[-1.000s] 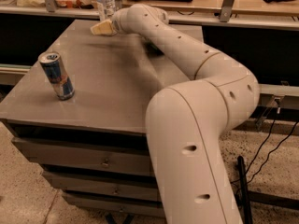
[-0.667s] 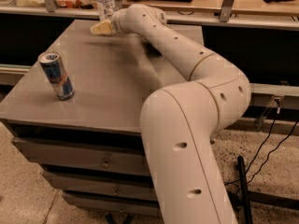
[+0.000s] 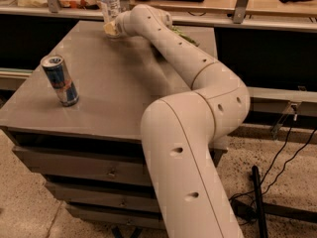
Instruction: Move blue plastic bottle near redbull can
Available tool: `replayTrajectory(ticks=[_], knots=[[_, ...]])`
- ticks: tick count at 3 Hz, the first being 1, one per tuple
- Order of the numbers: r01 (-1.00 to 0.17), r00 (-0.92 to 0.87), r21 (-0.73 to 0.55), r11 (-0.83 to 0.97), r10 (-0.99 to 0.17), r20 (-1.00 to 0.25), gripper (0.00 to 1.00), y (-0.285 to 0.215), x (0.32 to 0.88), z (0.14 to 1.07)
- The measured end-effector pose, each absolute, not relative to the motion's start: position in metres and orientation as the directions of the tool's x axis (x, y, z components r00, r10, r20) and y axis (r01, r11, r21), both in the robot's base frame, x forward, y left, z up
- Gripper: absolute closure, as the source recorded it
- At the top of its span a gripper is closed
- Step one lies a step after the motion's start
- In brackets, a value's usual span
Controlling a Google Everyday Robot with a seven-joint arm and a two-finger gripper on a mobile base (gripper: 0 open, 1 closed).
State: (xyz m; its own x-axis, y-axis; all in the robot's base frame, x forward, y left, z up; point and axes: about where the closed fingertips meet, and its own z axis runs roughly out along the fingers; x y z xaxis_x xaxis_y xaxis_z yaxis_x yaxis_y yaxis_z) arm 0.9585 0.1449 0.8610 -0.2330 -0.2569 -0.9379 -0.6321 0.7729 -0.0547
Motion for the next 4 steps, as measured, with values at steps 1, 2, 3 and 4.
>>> replayTrajectory(ticks=[1,2,3,4], knots=[[-0.644,-0.231,-0.059,0.763,-0.267,-0.935,0.72,0.145,0.959,0.862],[-0.657,-0.21,-0.075,0.75,-0.277,-0.938,0.99,0.134,0.945,0.881],[-0.697,-0.219,-0.032,0.716,-0.256,-0.942,1.0,0.112,0.887,0.914],[-0.751,-0.218,-0.008,0.66,-0.259,-0.941,1.0,0.099,0.83,0.923]])
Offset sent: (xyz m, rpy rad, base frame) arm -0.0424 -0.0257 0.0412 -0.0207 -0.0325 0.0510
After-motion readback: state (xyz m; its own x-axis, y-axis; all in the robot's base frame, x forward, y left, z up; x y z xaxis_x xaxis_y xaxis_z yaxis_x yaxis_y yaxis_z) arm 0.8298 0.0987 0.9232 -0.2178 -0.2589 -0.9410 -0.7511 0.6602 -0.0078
